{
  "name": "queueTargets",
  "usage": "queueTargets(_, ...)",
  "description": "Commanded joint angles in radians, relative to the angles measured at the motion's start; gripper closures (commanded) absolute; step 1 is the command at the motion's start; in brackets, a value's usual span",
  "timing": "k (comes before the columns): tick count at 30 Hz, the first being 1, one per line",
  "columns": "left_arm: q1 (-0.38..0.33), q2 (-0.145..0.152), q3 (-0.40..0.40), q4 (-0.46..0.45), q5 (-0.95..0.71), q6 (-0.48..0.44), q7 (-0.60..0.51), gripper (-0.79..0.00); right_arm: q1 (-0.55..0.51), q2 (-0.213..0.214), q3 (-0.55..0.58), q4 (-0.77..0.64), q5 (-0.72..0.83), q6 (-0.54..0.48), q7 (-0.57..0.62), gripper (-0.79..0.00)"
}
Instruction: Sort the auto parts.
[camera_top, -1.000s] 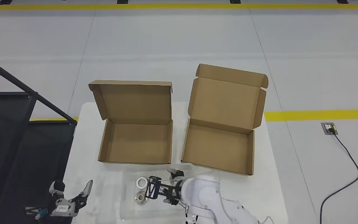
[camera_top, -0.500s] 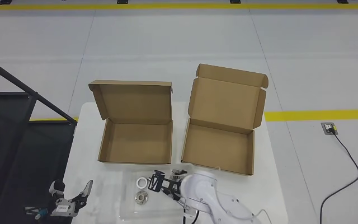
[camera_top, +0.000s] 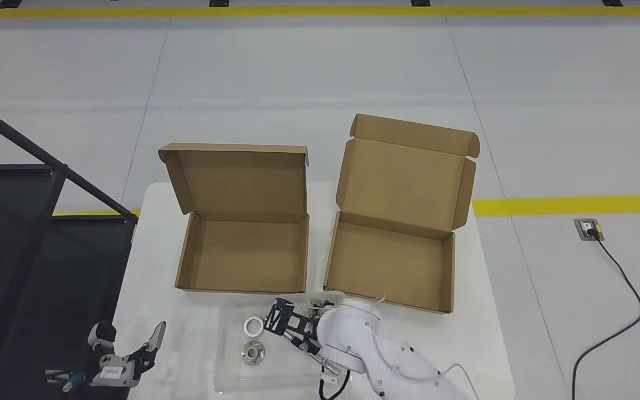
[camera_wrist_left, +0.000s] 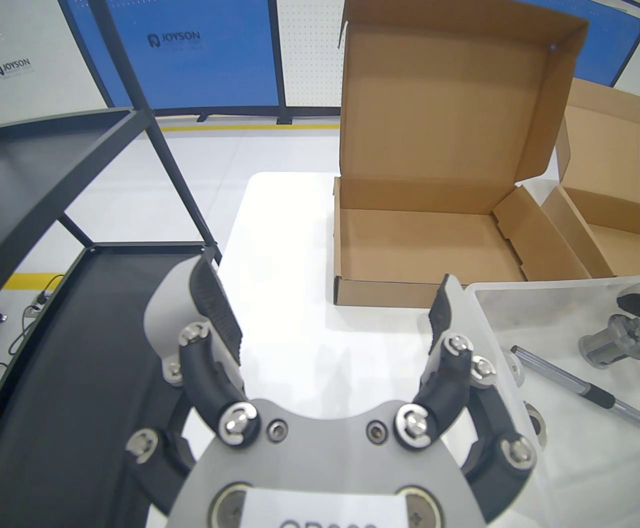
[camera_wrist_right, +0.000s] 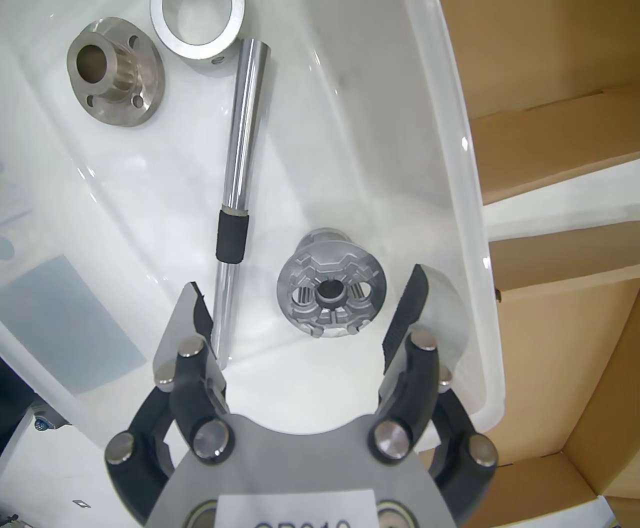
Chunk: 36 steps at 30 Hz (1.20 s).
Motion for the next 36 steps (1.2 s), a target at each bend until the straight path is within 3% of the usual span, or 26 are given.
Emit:
queueTargets(1,0.000,0.000,0.000,0.000,0.000,0.000,0.000,-0.785,0.006,-0.005,-0.002,0.019,0.003,0.016,0.002,-0.680)
queueTargets(10,0.000,0.000,0.000,0.000,0.000,0.000,0.000,-0.785,0.023,-0.026,-0.014,0.060,-0.013,0.078,0.009,-0.748)
queueTargets(22,0.000,0.000,0.000,0.000,0.000,0.000,0.000,-0.785,0.038,-0.047,-0.011,0.114,0.004,0.079,-0.015,-0.588)
queueTargets(25,0.000,0.000,0.000,0.000,0.000,0.000,0.000,-0.785,0.040,-0.051,-0.008,0.127,0.007,0.076,-0.023,-0.499)
queueTargets(29,0.000,0.000,0.000,0.000,0.000,0.000,0.000,-0.785,0.040,-0.055,-0.003,0.138,0.007,0.076,-0.036,-0.320)
queueTargets(31,0.000,0.000,0.000,0.000,0.000,0.000,0.000,-0.785,0.036,-0.055,0.002,0.136,0.003,0.077,-0.040,-0.206)
queueTargets(32,0.000,0.000,0.000,0.000,0.000,0.000,0.000,-0.785,0.033,-0.054,0.004,0.133,-0.001,0.078,-0.040,-0.028)
queueTargets(36,0.000,0.000,0.000,0.000,0.000,0.000,0.000,-0.785,-0.004,-0.047,0.009,0.057,-0.036,0.081,-0.037,0.000)
